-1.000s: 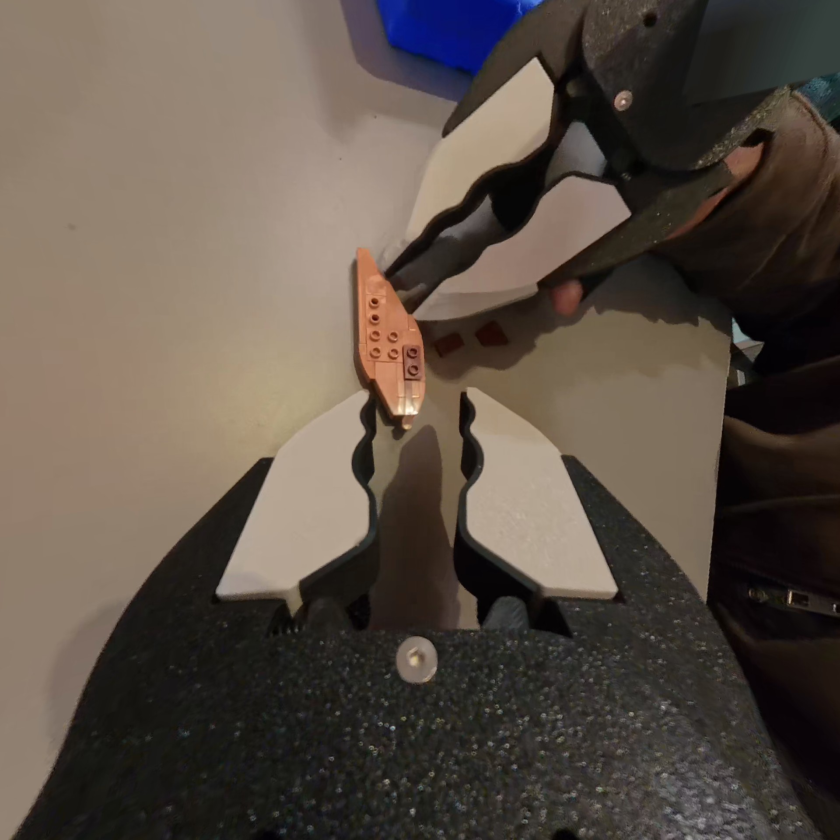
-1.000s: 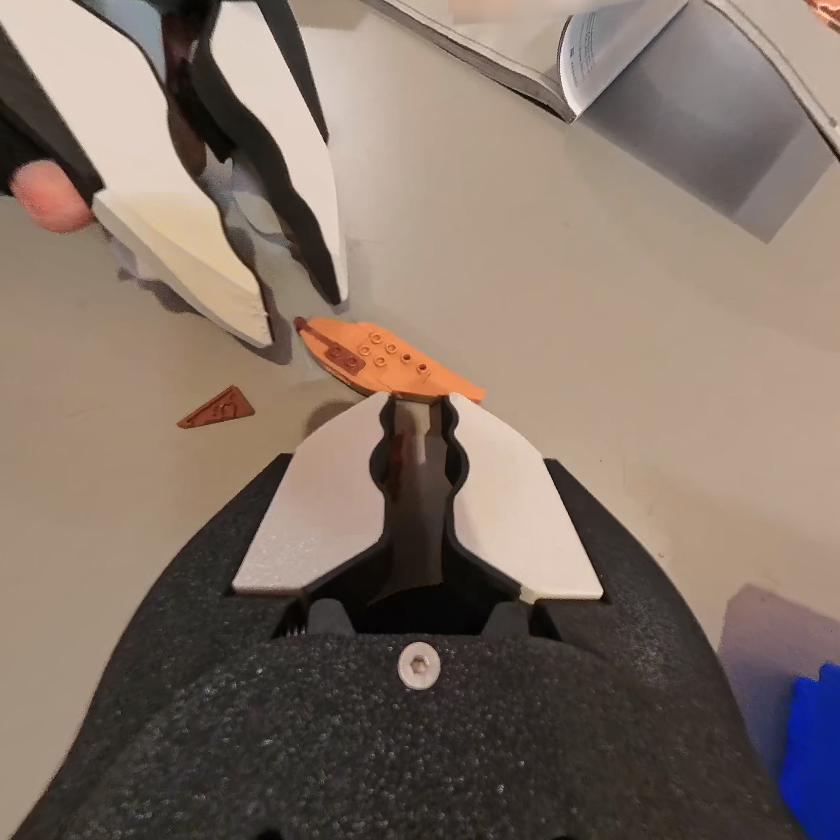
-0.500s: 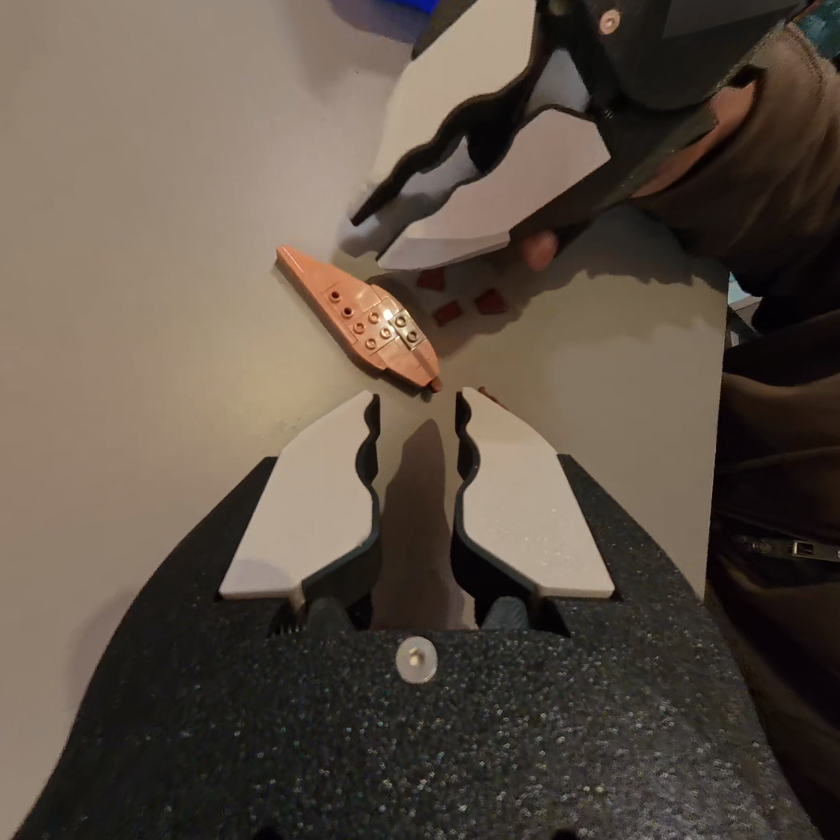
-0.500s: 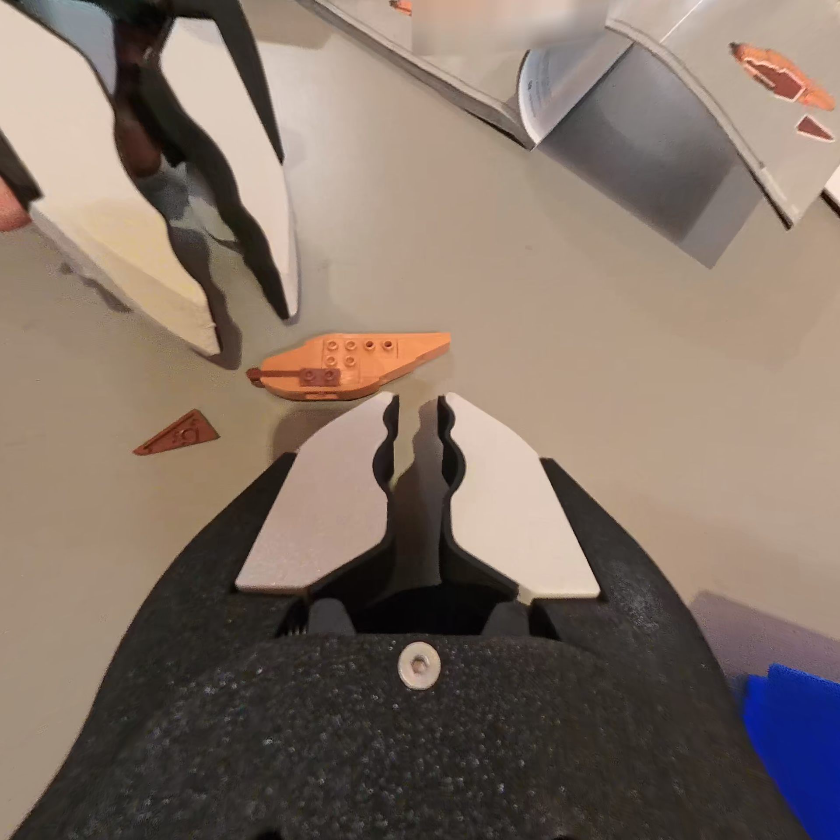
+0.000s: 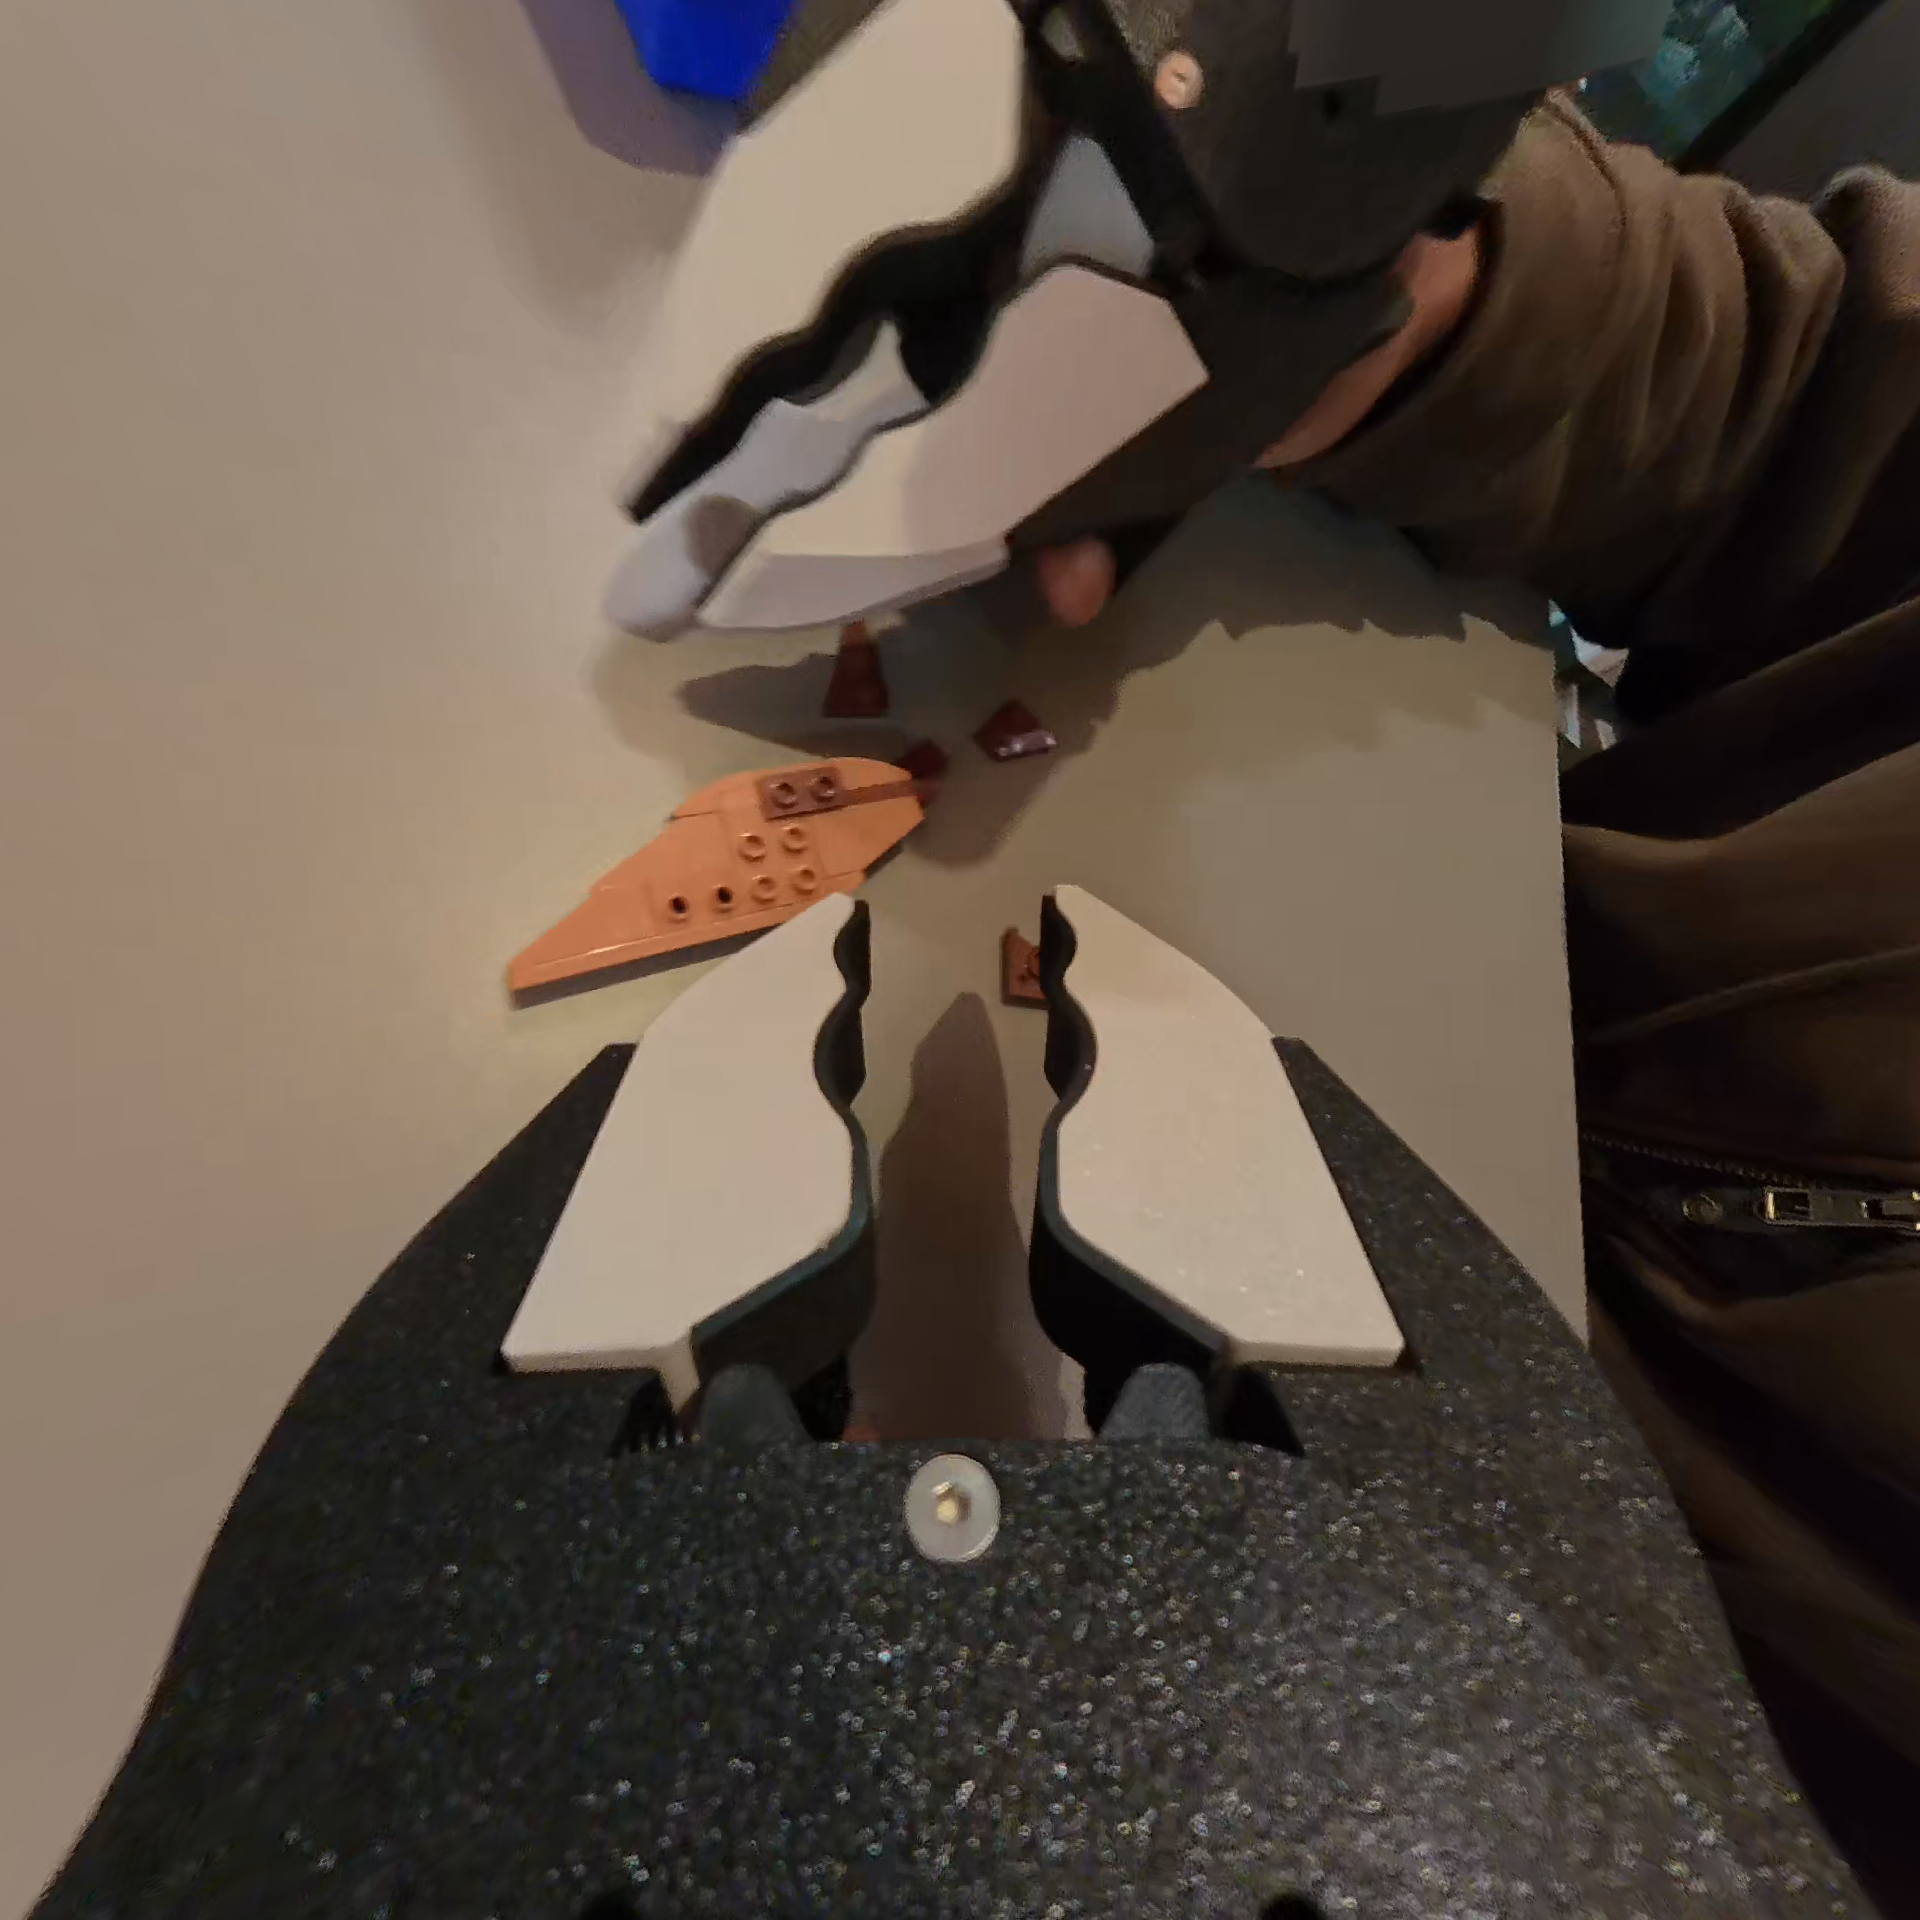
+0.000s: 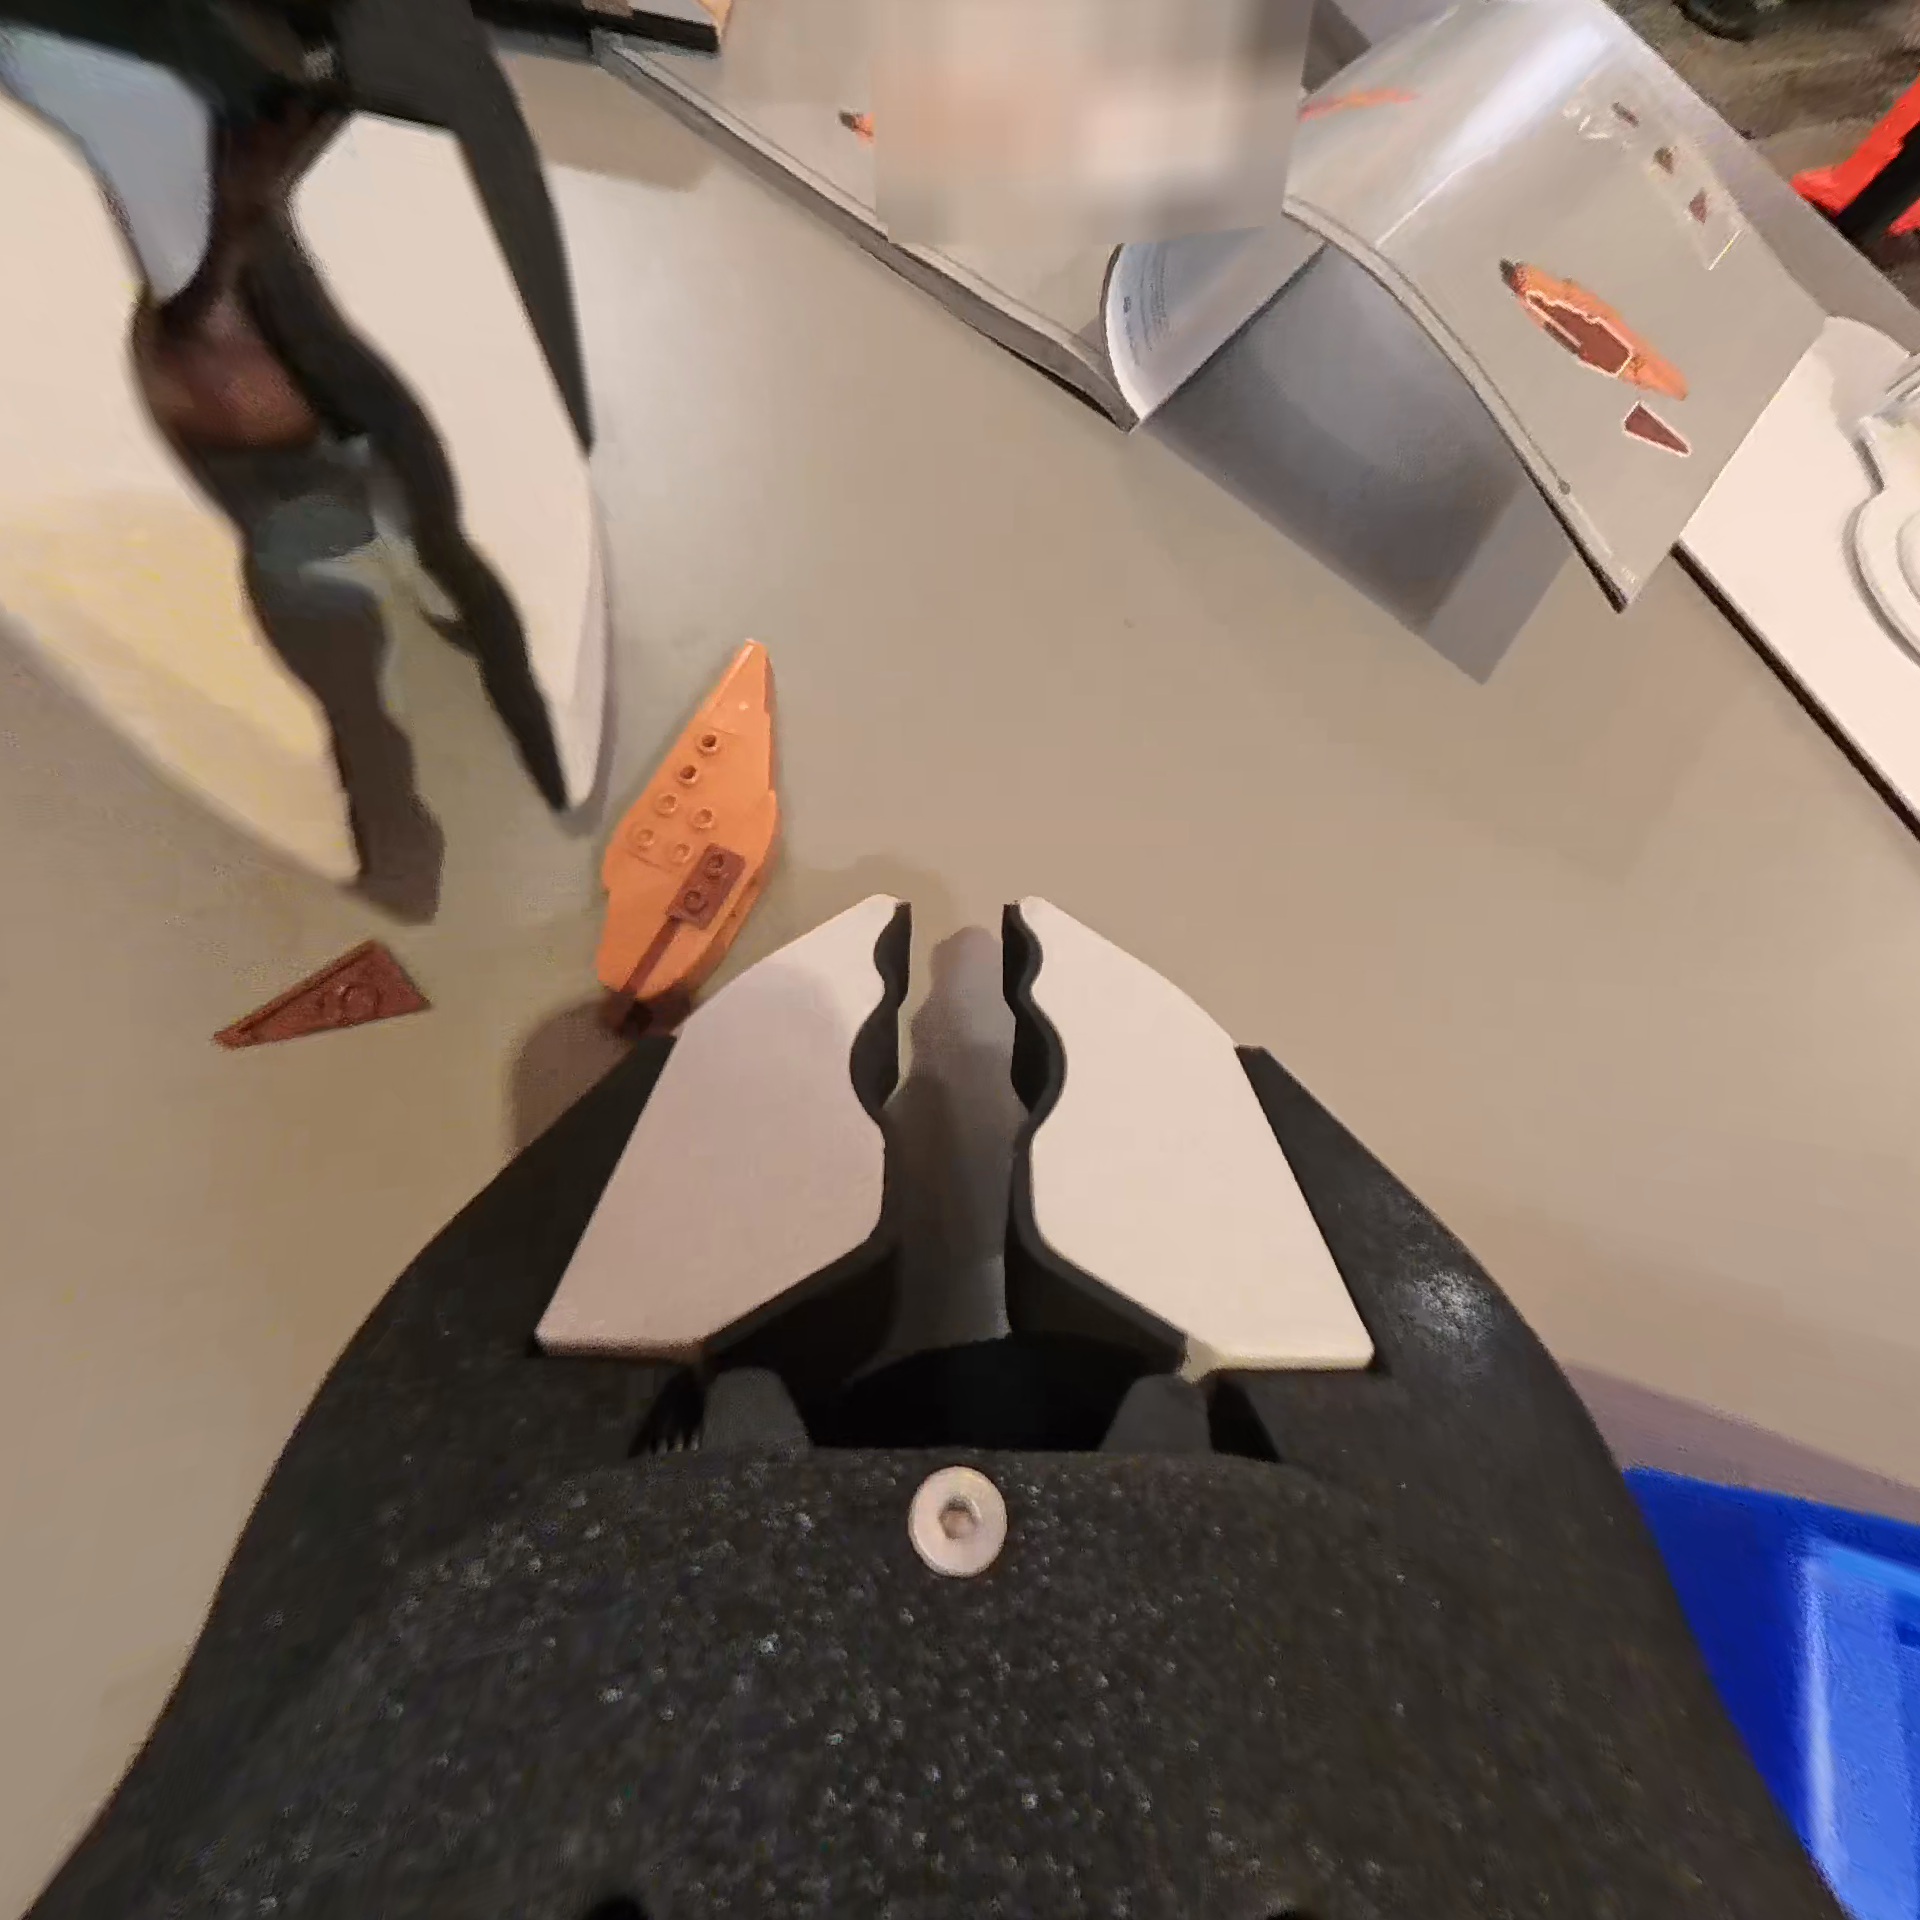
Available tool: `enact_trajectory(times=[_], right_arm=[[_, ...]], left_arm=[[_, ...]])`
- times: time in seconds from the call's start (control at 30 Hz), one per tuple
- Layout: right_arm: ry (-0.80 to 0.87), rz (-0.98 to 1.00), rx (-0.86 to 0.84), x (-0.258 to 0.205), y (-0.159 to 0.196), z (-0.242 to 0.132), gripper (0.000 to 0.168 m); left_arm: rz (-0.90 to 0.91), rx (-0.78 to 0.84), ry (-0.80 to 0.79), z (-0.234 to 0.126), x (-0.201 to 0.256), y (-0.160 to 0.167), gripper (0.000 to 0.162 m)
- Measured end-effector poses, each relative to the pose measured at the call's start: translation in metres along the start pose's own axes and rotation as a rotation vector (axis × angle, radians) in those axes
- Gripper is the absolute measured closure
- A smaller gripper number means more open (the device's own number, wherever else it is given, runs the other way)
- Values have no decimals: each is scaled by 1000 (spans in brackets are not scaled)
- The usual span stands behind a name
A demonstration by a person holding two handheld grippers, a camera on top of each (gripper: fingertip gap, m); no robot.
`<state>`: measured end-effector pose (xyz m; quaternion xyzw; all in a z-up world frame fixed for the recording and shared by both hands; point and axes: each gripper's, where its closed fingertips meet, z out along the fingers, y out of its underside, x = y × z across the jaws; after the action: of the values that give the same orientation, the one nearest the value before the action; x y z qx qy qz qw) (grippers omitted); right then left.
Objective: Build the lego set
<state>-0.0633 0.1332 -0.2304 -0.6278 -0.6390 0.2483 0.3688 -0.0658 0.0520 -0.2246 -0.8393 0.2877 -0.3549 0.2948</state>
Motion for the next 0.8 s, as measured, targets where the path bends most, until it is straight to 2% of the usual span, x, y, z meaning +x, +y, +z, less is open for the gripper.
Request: enact_trajectory(times=[0.33, 0.8], right_arm=[[-47, -82, -50, 1, 30, -25, 152], [-120, -130, -45, -11, 34, -26, 154]], left_arm=[[15, 86, -275, -29, -58, -6, 129], [173, 53, -305, -19, -60, -4, 121]])
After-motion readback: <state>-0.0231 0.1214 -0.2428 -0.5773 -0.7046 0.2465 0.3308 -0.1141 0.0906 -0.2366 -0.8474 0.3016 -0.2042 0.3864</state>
